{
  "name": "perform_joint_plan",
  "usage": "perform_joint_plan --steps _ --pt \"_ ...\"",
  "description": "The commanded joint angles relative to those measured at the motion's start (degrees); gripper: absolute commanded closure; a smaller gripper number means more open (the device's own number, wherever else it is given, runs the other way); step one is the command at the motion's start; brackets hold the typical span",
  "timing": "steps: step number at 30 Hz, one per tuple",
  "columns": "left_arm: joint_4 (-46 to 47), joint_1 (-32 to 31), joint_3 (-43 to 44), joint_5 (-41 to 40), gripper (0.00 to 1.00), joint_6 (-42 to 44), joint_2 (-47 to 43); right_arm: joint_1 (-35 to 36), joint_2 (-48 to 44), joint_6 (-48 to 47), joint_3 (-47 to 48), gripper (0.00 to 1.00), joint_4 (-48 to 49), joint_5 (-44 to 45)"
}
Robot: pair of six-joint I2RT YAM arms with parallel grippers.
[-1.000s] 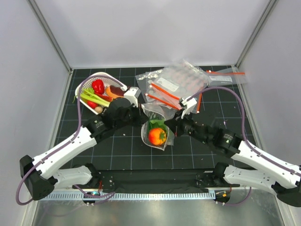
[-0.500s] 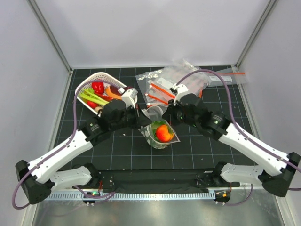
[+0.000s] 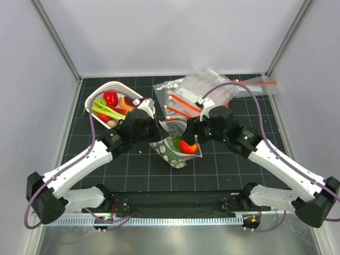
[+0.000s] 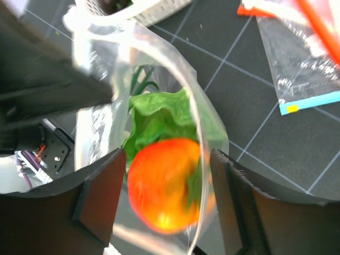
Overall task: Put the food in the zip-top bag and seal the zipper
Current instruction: Adjust the fake vegetable in the zipper food storage bag.
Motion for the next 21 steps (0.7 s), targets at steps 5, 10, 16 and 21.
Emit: perform_joint_plan --steps 5,10,16,21 --pt "0.11 2.15 0.14 -3.28 0.99 0.79 -3.59 1.95 -7.69 -3.61 2.29 0.25 -3.46 -0.17" --pt "-0.07 2.15 -0.12 -3.99 1.0 1.5 -5.17 5.99 -6.73 -4.75 2.9 0.27 -3.12 1.41" --pt "0.37 2.15 -1.35 -3.9 0.99 1.93 -6.58 9.95 -0.93 -5.55 4.83 0.27 -3.73 10.01" --pt "0.55 2.15 -1.97 -3.55 1.0 2.2 -7.9 12.41 2.32 -5.63 5.8 0.27 -5.49 16.61"
